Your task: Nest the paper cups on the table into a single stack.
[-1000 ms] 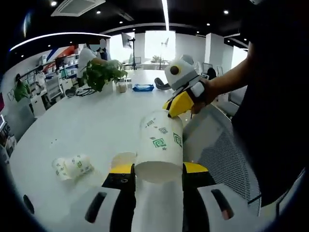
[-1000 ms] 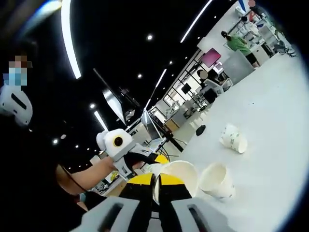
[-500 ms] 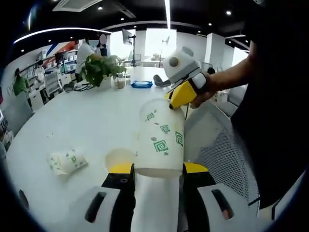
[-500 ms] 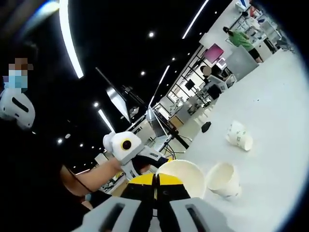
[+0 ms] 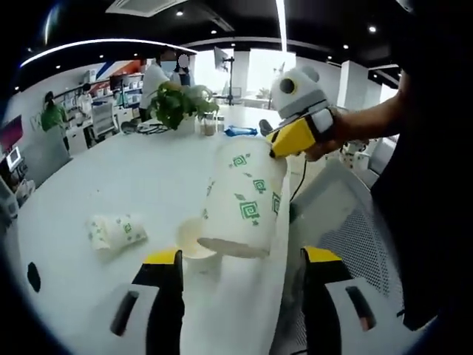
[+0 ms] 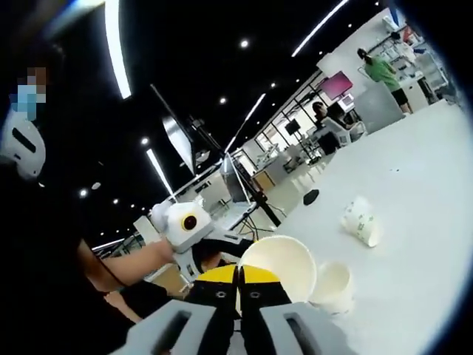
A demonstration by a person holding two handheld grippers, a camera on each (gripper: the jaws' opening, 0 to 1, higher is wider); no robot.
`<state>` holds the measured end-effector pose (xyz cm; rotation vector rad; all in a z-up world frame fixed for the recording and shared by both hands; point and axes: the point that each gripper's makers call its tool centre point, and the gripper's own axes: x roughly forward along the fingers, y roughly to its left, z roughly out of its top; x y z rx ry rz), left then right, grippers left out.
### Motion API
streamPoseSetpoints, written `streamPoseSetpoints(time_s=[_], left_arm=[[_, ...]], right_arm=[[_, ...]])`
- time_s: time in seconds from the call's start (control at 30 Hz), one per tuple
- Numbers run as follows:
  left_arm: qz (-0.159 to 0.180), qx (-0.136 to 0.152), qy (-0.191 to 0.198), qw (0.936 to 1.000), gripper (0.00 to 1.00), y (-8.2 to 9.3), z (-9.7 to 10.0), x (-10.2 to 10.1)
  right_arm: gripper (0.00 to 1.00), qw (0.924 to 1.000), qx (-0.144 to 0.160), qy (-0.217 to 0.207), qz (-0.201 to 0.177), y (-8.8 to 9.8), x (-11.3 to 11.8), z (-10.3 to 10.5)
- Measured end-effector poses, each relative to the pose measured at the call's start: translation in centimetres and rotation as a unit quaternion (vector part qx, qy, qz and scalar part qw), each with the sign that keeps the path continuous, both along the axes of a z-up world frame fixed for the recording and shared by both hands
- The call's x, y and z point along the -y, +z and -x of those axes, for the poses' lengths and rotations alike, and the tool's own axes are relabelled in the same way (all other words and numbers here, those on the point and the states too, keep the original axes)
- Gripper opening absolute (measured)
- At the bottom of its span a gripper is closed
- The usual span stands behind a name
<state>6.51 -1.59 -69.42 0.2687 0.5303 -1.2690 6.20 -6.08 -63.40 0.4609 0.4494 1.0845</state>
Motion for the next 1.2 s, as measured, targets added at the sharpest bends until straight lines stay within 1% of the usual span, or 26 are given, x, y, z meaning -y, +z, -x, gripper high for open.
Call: streamPoseSetpoints(time_s=[0.17, 0.2, 0.3, 0.4, 0.47, 0.57, 0.7, 0.77, 0.8, 0.87, 0.93, 1.0, 1.03, 1.1, 1.2], left_arm=[[0.017, 0.005, 0.038, 0.9991, 0.69, -0.1, -0.5, -0.9], [0.02, 0.005, 0.045, 0.9988, 0.71, -0.1, -0.5, -0.9], [0.023, 0.008, 0.059, 0.998, 0.73, -0.3, -0.7, -1.3], [0.03, 0.017, 0.077, 0.9965, 0.74, -0.1, -0.7, -1.2], [0.038, 0.017, 0.088, 0.9953, 0.74, -0.1, -0.7, -1.2], [0.042, 0.028, 0.102, 0.9935, 0.75, -0.2, -0.6, -1.1], [0.043, 0.033, 0.112, 0.9922, 0.77, -0.5, -0.3, -1.1], [0.038, 0.035, 0.118, 0.9917, 0.79, -0.7, 0.0, -1.1], [0.038, 0.035, 0.12, 0.9915, 0.79, -0.9, 0.1, -1.2], [0.036, 0.034, 0.124, 0.9911, 0.79, -1.0, 0.3, -1.3], [0.034, 0.034, 0.128, 0.9906, 0.79, -1.2, 0.5, -1.5], [0.032, 0.034, 0.129, 0.9906, 0.79, -1.3, 0.6, -1.6], [0.029, 0.035, 0.131, 0.9903, 0.79, -1.4, 0.7, -1.8], [0.026, 0.035, 0.133, 0.9901, 0.78, -1.5, 0.6, -2.0], [0.021, 0.036, 0.138, 0.9896, 0.77, -1.7, 0.6, -2.4]], right_arm=[[0.0, 0.9994, 0.01, -0.001, 0.034, -0.5, 0.1, -0.8], [0.0, 0.9982, 0.019, 0.002, 0.056, -0.9, 0.1, -1.1], [0.0, 0.9965, 0.025, 0.01, 0.079, -1.4, 0.0, -1.3], [0.0, 0.9929, 0.038, 0.017, 0.111, -1.9, 0.1, -1.6], [0.0, 0.99, 0.047, 0.021, 0.132, -2.1, 0.1, -1.9], [0.0, 0.9845, 0.06, 0.028, 0.163, -2.6, 0.3, -2.4], [0.0, 0.9748, 0.079, 0.037, 0.205, -3.3, 0.5, -3.2], [0.0, 0.9692, 0.087, 0.042, 0.226, -3.7, 0.7, -3.5], [0.0, 0.9646, 0.093, 0.045, 0.243, -4.1, 0.8, -3.8], [0.0, 0.9628, 0.097, 0.04, 0.249, -4.2, 0.5, -4.1], [0.0, 0.9563, 0.101, 0.051, 0.27, -4.8, 0.6, -4.2], [0.0, 0.9526, 0.107, 0.055, 0.28, -5.1, 0.5, -4.3], [0.0, 0.9487, 0.107, 0.06, 0.291, -5.5, 0.3, -4.2], [0.0, 0.9453, 0.107, 0.069, 0.3, -5.9, 0.1, -4.1], [0.0, 0.938, 0.12, 0.085, 0.314, -6.5, -0.5, -3.8]])
